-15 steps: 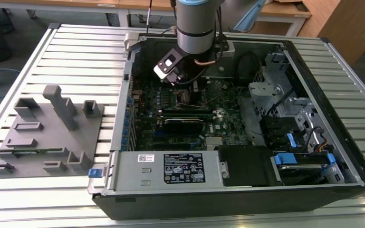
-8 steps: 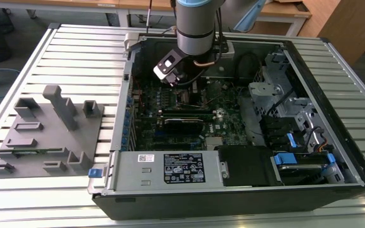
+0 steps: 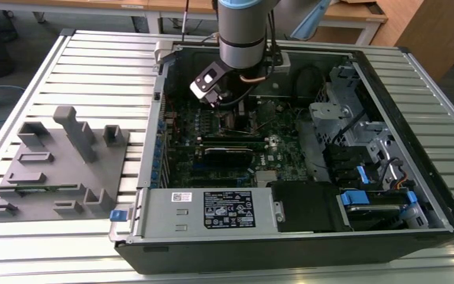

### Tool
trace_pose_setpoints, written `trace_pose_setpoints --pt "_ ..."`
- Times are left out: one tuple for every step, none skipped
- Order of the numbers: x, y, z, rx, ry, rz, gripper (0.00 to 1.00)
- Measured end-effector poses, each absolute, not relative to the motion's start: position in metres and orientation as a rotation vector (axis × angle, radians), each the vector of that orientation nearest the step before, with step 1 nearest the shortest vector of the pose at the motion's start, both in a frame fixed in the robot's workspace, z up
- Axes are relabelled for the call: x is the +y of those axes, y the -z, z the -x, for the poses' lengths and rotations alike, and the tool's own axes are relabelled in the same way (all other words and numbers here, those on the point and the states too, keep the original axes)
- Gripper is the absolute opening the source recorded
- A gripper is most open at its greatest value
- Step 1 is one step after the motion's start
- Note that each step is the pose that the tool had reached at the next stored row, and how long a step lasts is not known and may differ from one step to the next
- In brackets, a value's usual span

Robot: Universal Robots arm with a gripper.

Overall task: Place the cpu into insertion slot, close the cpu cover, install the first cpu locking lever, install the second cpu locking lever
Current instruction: 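Place the cpu into insertion slot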

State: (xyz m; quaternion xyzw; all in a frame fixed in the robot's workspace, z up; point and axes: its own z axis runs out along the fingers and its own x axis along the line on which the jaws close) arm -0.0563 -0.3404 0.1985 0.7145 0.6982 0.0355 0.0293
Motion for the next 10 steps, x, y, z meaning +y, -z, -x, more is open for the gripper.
trace_pose_setpoints --pt "-0.3398 -0.1984 0.0563 2.153 -0.110 -2.204 0.54" --pt "-0.3395 -0.1982 0.0563 2.153 -0.110 -2.204 0.54" --pt "-0.3393 -0.1980 0.0563 2.153 -0.110 -2.204 0.54" --pt "-0.3393 -0.1978 0.0563 2.153 -0.109 -2.203 0.54" --pt "-0.3392 -0.1976 0.0563 2.153 -0.110 -2.203 0.54" --pt "-0.3391 -0.1970 0.0563 2.153 -0.110 -2.204 0.54" --pt "-0.3391 -0.1966 0.0563 2.153 -0.110 -2.204 0.54" --pt "-0.3391 -0.1962 0.0563 2.153 -0.110 -2.204 0.54" --pt "-0.3390 -0.1959 0.0563 2.153 -0.110 -2.204 0.54" --pt "-0.3390 -0.1956 0.0563 2.153 -0.109 -2.204 0.54"
